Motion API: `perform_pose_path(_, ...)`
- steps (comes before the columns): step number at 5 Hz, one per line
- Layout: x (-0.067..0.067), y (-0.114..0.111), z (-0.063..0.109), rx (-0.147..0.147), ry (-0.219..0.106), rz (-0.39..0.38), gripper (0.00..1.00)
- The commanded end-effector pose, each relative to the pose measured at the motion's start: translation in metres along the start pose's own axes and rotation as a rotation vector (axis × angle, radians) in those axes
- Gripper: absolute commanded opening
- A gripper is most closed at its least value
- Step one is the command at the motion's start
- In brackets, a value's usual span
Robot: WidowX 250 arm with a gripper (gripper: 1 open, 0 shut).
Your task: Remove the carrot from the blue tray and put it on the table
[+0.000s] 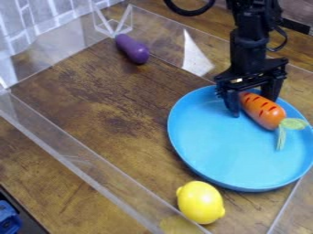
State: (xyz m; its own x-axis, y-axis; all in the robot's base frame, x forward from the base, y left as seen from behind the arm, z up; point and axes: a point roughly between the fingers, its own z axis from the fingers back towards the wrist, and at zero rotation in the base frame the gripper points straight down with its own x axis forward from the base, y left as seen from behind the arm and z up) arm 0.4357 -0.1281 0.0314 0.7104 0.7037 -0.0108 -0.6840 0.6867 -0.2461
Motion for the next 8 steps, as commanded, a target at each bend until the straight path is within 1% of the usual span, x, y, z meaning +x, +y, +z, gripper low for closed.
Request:
perform_pose_path(1,-0.002,-0.022,0.006,-0.054,-0.034,-0.040,1.00)
perform_pose_path(2,-0.001,-0.021,0.002,-0.052,-0.038,-0.038,0.00)
perform_pose_path(5,0.000,-0.016,0.022,-0.047,-0.035,-0.093,0.00)
perform_pose_path(8,0.001,-0.008,0.049,-0.050,-0.040,-0.149,0.00)
